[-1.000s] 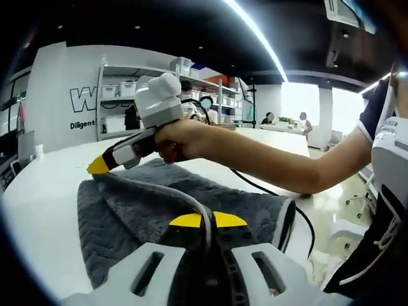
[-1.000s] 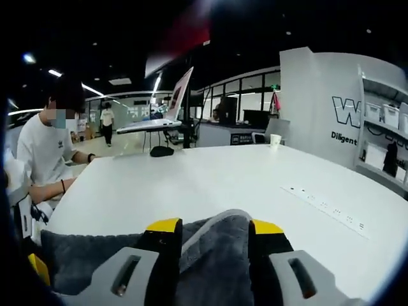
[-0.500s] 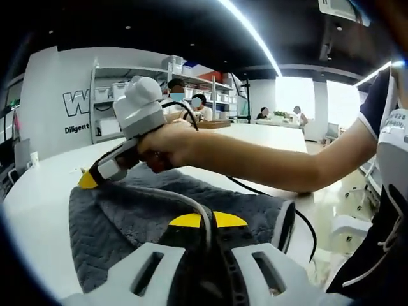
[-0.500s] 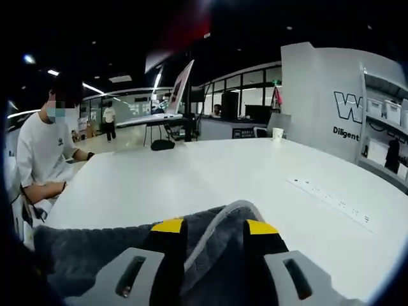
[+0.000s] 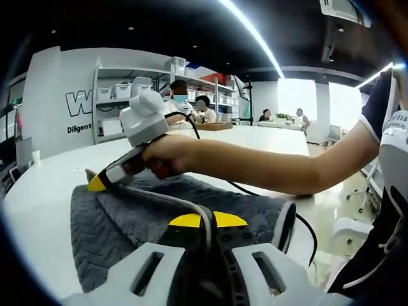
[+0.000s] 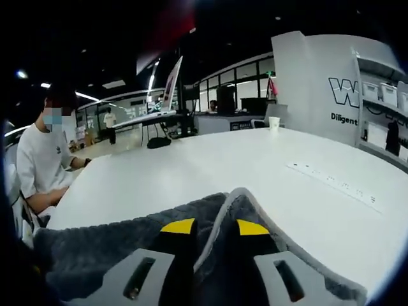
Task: Open the folded towel by lifting each exposed corner and separating the folded layers until the towel lies flat within the target outline without major curled edges
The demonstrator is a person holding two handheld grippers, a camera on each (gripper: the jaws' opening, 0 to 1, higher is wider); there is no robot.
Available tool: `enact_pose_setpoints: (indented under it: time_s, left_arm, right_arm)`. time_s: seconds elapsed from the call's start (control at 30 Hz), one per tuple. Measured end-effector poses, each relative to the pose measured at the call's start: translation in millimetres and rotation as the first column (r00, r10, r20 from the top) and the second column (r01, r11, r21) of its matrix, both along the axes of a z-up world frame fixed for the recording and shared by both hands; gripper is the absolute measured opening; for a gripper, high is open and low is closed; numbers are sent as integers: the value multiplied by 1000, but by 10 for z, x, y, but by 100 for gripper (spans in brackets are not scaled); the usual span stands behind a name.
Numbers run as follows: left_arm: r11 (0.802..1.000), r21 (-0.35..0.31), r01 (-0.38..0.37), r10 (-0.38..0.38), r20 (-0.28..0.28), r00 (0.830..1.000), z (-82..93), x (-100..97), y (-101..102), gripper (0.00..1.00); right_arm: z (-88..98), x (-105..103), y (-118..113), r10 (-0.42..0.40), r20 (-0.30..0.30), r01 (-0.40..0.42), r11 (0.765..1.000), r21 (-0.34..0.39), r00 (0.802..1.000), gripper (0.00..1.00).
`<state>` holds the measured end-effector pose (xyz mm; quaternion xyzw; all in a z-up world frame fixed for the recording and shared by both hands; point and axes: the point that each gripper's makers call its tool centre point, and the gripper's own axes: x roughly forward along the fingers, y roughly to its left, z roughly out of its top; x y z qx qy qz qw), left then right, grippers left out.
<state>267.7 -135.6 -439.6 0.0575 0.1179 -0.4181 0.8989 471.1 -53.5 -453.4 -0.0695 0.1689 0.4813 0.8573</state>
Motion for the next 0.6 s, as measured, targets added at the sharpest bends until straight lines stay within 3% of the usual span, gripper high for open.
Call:
enact_pose_setpoints:
  time_s: [0.07,0.3,0.6]
  left_arm:
    - [1000,-20,-12,12,-2,1000,13,-1,27,3]
    - [1000,-20,-7,7,0,1000,22,3,8,3]
    - [998,-57,-8,8,-3,1000,72,20,-21,2]
  right_arm:
    - [-41,61,-53,-22,-29,23,1000,20,999,10]
    - [-33,76,-131,-54,-31,55,998,42,998,0]
    - [15,50,-144,-52,-14,53,997,50,999,0]
